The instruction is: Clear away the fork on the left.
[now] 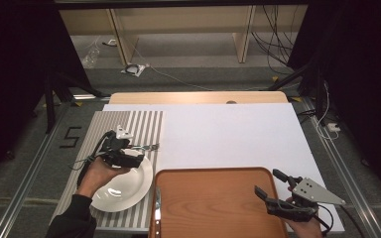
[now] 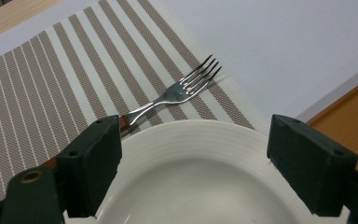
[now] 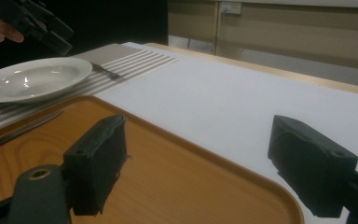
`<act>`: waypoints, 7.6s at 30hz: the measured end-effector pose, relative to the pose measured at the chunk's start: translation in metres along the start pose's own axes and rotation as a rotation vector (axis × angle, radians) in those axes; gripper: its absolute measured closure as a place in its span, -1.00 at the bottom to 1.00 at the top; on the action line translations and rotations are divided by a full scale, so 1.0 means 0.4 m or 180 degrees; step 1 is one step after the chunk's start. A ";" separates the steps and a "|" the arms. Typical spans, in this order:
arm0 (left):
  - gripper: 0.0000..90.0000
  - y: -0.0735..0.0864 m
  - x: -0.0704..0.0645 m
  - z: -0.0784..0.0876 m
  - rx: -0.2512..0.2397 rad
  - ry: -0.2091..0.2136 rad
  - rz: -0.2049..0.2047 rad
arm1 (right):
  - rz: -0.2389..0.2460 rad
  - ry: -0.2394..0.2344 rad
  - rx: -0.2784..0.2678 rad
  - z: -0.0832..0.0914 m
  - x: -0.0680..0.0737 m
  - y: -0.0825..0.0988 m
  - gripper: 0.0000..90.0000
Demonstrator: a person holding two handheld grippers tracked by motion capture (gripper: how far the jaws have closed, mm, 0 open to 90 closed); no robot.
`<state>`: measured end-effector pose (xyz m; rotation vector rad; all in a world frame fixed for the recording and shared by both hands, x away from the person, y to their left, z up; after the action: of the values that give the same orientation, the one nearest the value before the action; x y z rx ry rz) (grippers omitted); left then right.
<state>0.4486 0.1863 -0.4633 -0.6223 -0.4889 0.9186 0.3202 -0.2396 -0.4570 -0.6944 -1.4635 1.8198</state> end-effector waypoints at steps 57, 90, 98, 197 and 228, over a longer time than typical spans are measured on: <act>-0.28 -0.031 0.156 -0.209 0.1059 0.0259 -0.0451 | 0.0008 -0.0040 0.0028 -0.002 -0.001 0.003 -0.55; 0.13 -0.015 0.134 -0.245 0.1304 0.0546 -0.0873 | 0.0006 -0.0057 0.0029 -0.003 -0.002 0.004 -0.55; 0.14 -0.015 0.133 -0.245 0.1353 0.0561 -0.0902 | 0.0007 -0.0057 0.0016 -0.003 -0.002 0.003 -0.55; 0.71 -0.057 0.209 -0.073 0.1013 -0.0128 -0.0555 | 0.0027 -0.0035 0.0049 -0.003 -0.001 0.004 -0.54; 0.71 -0.093 -0.067 0.045 0.0545 0.0340 -0.0605 | 0.0041 -0.0031 0.0080 0.000 0.002 0.004 -0.54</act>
<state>0.4448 0.1519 -0.4284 -0.4580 -0.3625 0.7340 0.3195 -0.2393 -0.4584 -0.6850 -1.4431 1.8504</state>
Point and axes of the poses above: each handheld gripper's, and its own axes: z roughly backward along the jaws, y roughly out of its underside, x roughly to its left, the point moved 7 cm from there along -z, roughly forward along the jaws, and after that the axes turned 4 degrees about -x, right-handed, at the moved point
